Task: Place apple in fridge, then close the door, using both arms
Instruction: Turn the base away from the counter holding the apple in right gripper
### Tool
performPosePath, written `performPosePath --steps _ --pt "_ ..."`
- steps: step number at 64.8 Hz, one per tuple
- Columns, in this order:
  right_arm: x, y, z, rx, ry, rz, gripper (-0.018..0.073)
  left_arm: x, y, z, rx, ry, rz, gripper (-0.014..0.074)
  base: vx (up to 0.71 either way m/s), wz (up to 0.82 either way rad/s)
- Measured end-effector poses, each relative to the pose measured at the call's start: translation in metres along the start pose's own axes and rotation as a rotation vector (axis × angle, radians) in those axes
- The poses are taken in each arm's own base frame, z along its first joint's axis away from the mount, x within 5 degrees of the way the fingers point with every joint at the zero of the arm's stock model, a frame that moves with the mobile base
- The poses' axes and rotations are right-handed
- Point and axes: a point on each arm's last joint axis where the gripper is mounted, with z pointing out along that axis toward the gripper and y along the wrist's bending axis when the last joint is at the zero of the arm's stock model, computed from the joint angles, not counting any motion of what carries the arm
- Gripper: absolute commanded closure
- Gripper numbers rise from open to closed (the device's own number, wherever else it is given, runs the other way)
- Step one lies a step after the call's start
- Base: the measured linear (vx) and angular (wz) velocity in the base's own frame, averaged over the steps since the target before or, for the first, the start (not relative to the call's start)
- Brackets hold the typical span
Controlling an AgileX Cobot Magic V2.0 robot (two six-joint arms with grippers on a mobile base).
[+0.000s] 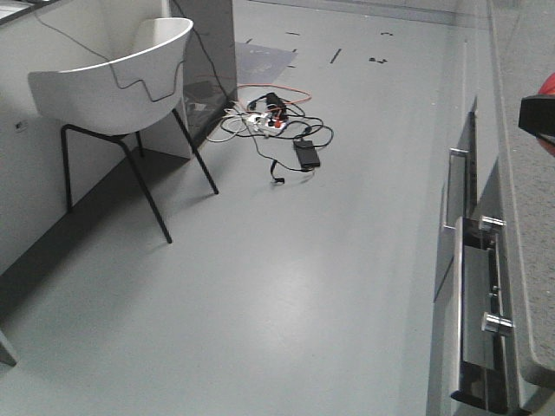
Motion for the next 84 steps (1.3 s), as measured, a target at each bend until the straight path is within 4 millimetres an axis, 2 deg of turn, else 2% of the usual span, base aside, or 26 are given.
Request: performPosePath --steps 84 --pt "0.0000 0.0000 0.0000 0.000 0.000 0.000 0.0500 0.0000 0.0000 0.0000 0.000 0.000 0.000 0.0603 0.00 0.18"
